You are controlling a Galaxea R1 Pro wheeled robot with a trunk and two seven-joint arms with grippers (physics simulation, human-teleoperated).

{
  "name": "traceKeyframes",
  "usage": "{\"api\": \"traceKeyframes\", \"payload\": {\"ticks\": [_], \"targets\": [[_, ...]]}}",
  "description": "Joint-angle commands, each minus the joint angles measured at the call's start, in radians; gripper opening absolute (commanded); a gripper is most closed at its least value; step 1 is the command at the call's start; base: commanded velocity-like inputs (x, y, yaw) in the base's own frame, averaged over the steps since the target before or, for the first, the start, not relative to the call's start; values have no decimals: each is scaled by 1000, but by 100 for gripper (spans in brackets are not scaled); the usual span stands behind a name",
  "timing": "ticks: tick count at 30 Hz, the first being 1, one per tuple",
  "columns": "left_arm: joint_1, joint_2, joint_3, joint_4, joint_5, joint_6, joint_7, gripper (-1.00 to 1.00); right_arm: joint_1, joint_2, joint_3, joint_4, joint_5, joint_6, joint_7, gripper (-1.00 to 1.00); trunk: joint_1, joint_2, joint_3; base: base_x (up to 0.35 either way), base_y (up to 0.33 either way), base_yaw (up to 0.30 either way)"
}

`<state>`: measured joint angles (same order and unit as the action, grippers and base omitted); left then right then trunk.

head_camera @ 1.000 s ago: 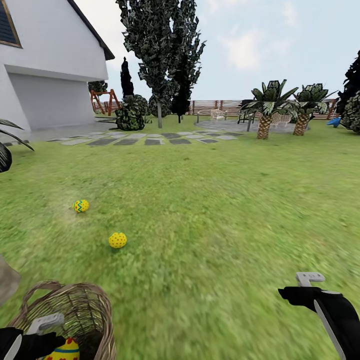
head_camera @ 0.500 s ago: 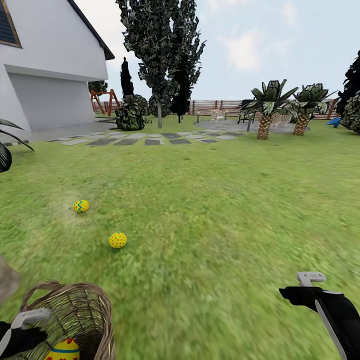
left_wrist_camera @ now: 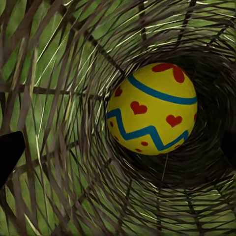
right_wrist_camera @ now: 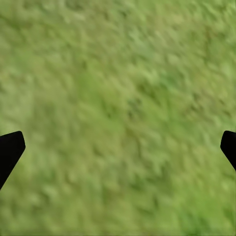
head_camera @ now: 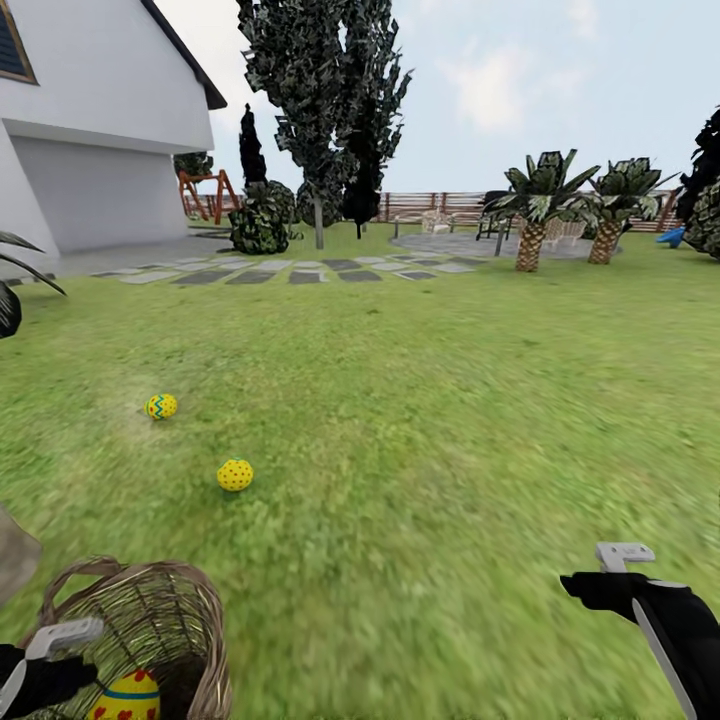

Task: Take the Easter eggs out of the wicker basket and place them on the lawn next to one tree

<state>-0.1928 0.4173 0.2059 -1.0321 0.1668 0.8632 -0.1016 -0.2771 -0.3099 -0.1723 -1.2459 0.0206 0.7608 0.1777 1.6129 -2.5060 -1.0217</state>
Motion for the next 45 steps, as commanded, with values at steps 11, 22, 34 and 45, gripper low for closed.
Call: {"api": "traceKeyframes", "payload": {"ticks": [11,22,34,45], "targets": [[0,-22,0,0,2,3,-3,100,-1,-1,-1,-1,2,5,5,100,5,-3,-44,0,0,0],[0,-51,-2,1,-2,3,-1,100,-1,-2,-3,0,1,5,5,100,10,-6,-86,0,0,0],[0,-59,-2,2,-3,-1,-1,100,-1,-2,-2,0,1,5,5,100,11,-6,-94,23,0,0],[0,-61,-2,3,-2,-7,0,100,-1,-2,-1,0,2,5,5,100,11,-6,-94,197,0,0]]}}
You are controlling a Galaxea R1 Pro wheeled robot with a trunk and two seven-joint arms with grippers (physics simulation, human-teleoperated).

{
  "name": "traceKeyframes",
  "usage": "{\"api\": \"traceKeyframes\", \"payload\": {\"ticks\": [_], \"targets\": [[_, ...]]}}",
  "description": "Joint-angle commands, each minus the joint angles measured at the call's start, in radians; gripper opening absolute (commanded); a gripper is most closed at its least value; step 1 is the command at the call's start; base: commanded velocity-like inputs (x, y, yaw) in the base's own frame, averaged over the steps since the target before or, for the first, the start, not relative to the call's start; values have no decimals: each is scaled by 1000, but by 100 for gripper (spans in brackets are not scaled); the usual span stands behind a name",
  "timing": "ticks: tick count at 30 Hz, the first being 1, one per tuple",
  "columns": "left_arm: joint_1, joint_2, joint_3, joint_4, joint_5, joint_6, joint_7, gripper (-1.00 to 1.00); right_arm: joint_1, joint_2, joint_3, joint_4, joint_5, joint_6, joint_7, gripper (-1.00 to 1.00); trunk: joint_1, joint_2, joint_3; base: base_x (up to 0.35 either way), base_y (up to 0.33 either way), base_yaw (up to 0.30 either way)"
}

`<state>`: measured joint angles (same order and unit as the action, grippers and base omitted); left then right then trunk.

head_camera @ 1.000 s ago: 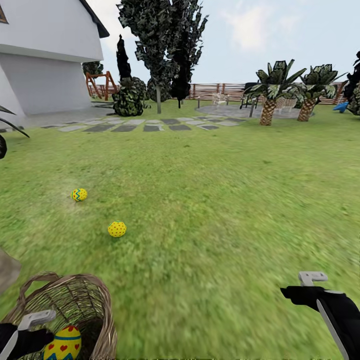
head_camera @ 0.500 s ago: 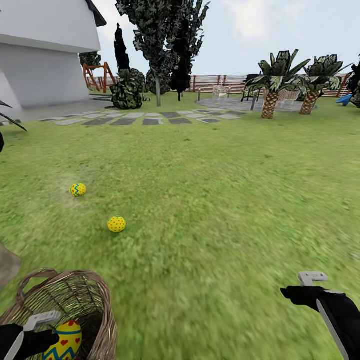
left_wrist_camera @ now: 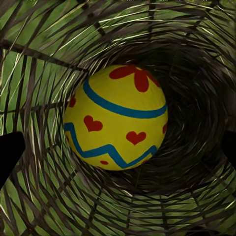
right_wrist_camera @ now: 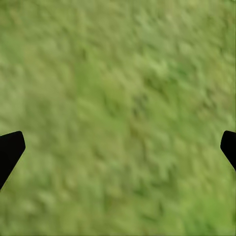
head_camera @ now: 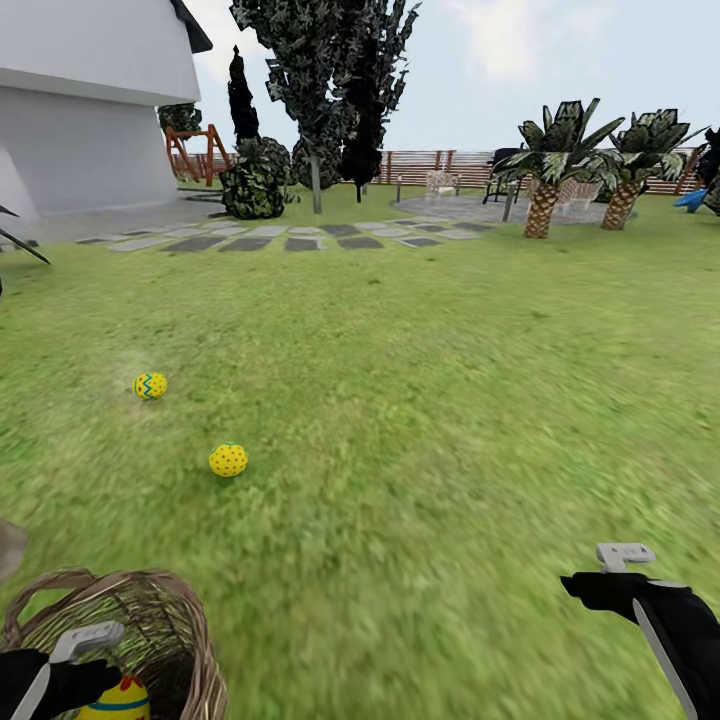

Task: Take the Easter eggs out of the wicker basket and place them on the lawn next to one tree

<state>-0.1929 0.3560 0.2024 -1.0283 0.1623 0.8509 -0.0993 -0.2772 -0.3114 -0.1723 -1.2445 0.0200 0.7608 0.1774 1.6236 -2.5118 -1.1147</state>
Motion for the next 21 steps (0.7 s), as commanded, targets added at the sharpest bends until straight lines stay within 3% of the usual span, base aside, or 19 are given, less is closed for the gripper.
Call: {"api": "traceKeyframes", "payload": {"ticks": [1,10,16,21], "targets": [[0,0,2,-1,2,5,-2,100,0,0,-1,-1,3,5,5,100,0,0,-1,11,0,0],[0,-2,0,-1,2,5,-2,100,0,1,0,-1,3,5,4,100,0,0,-1,2,0,0],[0,-2,-1,-3,3,4,-3,100,0,3,0,-1,4,5,4,100,0,0,-1,205,0,0],[0,-4,-1,-3,3,5,-2,100,0,2,-1,-1,4,5,4,100,0,0,-1,35,0,0]]}}
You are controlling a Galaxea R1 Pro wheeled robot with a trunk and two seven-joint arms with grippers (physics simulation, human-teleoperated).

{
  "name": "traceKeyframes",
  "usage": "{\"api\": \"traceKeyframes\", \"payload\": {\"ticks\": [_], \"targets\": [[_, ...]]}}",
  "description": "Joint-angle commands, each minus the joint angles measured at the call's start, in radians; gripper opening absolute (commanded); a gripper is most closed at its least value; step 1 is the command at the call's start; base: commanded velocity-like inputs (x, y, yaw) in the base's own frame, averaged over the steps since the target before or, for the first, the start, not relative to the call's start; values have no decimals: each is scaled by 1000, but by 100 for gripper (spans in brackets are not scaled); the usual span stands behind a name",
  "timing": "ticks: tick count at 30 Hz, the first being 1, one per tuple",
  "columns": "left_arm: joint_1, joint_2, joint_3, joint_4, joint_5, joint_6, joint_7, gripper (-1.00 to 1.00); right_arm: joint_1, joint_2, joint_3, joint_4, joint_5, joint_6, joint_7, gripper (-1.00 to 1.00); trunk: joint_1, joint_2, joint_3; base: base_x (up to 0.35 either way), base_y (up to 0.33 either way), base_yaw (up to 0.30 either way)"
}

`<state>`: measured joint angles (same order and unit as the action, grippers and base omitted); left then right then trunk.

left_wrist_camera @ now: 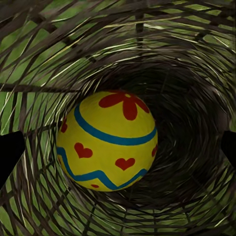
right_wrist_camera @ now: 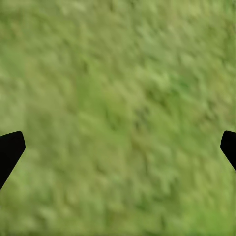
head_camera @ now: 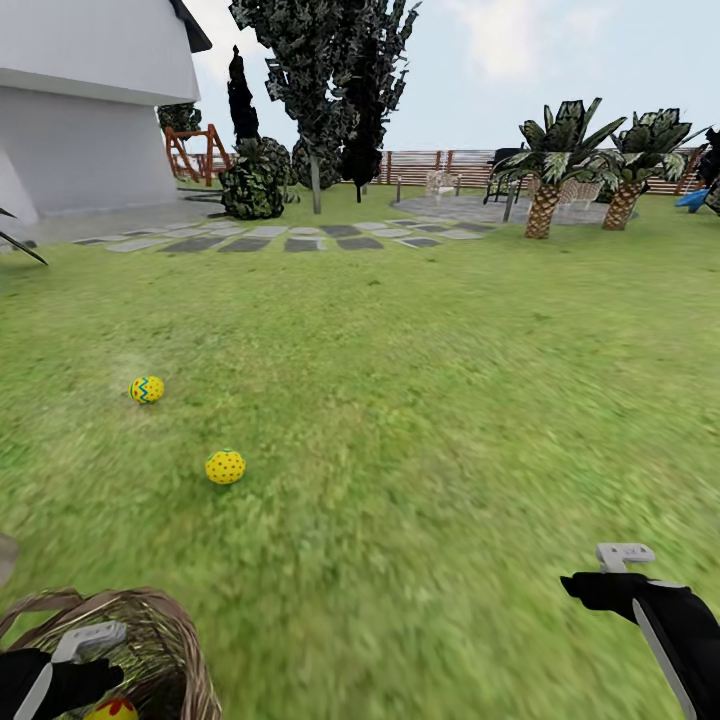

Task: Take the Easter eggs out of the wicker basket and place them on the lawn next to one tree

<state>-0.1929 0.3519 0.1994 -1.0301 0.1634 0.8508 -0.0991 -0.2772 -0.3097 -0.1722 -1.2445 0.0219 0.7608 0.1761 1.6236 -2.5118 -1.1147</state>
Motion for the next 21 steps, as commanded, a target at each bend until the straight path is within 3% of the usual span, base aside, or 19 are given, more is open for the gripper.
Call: {"api": "traceKeyframes", "payload": {"ticks": [1,4,21], "targets": [[0,-1,2,-1,2,5,-3,100,0,0,-1,-1,2,5,5,100,0,0,-1,6,0,0],[0,-2,2,-1,2,5,-1,100,0,0,-1,-1,1,5,5,100,0,0,-1,2,0,0],[0,-2,7,-7,3,6,-5,100,0,-1,-3,-3,2,6,5,100,7,-4,-67,0,0,0]]}}
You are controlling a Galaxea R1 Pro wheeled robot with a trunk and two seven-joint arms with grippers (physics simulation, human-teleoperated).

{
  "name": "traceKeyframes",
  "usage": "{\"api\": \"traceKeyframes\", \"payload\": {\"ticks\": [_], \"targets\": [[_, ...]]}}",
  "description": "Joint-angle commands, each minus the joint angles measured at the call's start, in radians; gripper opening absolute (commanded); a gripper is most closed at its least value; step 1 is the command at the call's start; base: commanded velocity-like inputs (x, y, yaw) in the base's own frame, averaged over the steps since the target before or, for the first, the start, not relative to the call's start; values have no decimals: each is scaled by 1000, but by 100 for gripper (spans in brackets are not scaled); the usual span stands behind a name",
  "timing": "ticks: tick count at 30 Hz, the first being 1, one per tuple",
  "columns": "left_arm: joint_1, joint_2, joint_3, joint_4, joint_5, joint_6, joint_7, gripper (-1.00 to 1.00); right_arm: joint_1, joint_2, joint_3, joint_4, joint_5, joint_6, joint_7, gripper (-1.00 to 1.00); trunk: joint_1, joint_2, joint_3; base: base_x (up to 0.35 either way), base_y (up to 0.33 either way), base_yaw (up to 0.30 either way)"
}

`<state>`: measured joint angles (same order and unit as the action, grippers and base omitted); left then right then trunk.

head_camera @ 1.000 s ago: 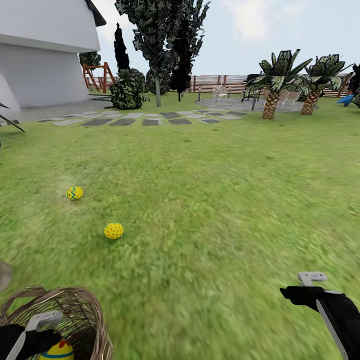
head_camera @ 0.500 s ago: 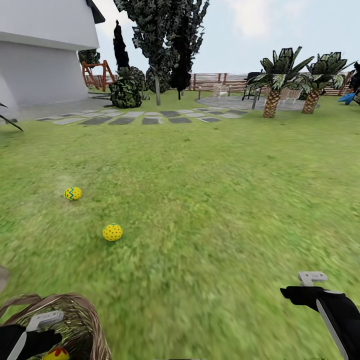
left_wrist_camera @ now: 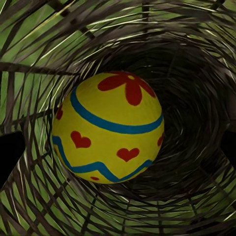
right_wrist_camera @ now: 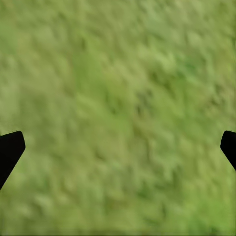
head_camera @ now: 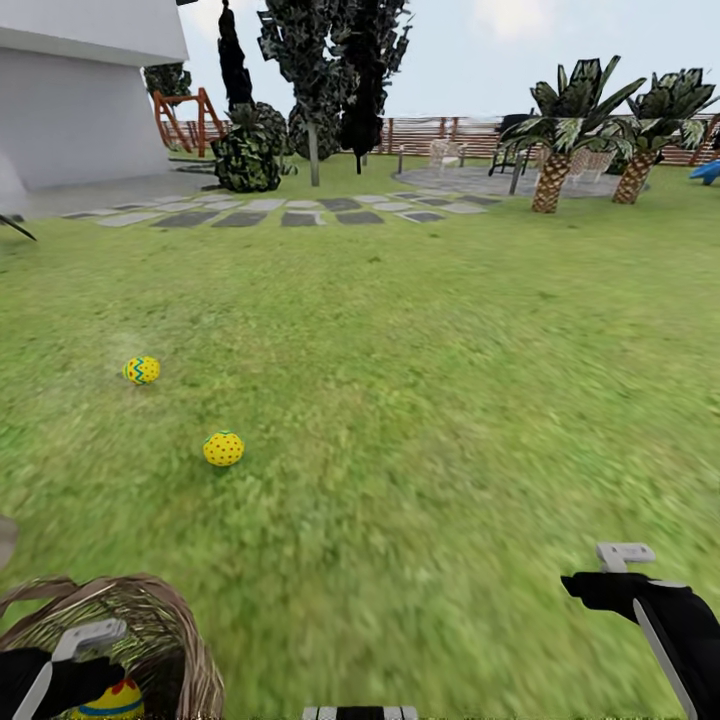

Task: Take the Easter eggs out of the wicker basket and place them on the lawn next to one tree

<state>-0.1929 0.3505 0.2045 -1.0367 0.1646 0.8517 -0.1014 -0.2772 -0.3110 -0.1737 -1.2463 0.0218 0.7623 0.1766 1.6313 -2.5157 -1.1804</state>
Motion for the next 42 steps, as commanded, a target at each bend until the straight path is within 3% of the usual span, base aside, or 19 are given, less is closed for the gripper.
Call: {"api": "traceKeyframes", "payload": {"ticks": [1,16,42], "targets": [[0,0,2,-2,2,5,-3,100,0,0,-1,-2,3,5,5,100,0,-1,-5,0,0,0],[0,8,6,-68,3,13,-3,100,0,-2,0,-5,3,3,6,100,7,-4,-63,0,0,0],[0,2,7,-70,6,5,-5,100,0,0,1,-27,-3,3,8,100,19,-10,-163,0,0,0]]}}
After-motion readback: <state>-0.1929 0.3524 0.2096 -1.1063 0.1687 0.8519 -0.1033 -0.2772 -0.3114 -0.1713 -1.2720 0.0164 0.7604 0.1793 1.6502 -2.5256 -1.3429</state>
